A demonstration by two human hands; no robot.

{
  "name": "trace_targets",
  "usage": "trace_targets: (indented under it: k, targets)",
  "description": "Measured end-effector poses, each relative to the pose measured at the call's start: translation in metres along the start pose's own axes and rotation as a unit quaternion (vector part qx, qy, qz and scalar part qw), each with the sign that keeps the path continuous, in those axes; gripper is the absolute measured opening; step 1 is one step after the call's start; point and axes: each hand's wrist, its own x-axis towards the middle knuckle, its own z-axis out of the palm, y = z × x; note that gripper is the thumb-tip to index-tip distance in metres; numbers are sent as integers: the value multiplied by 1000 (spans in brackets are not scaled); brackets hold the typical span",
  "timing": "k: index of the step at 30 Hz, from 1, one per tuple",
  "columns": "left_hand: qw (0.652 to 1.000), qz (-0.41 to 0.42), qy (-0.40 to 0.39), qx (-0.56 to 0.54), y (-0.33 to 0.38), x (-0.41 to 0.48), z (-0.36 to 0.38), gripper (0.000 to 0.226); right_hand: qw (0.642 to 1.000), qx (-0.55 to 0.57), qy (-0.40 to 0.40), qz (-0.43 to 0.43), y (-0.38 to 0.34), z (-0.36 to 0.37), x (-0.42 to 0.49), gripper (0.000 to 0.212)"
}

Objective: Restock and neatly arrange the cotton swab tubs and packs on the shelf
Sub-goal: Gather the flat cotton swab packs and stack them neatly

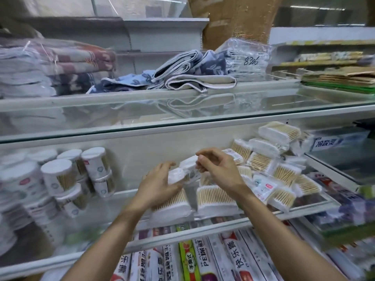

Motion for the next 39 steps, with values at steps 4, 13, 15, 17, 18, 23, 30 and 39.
trace_targets:
  k: [4,13,15,17,18,23,30,39]
  targets:
    - [999,18,3,35,-3,6,-9,52,1000,-5,10,2,-2,2,-1,13]
    - [932,-42,132,-334,-28,-1,-48,29,1000,-19,-8,18,-10,19,-1,14]
    - [892,-58,160,-419,-31,-6,-57,20,999,-20,-15,22,-11,28,0,14]
    - [855,-69,163,-487,-32,-12,-66,15,999,-24,-22,26,-12,37,1,14]
    - [848,-71,161,-499,-34,-13,-68,14,999,-29,-25,28,-11,41,2,13]
    - [838,-53,163,-517,-43,-20,-73,13,996,-36,-57,66,-15,62,4,28]
    - [711,-41,155,-684,-33,-40,-63,39,964,103,-186,158,-16,101,4,47]
    - [890,-52,134,-432,-64,-71,-64,49,983,-88,-138,83,-10,119,28,31]
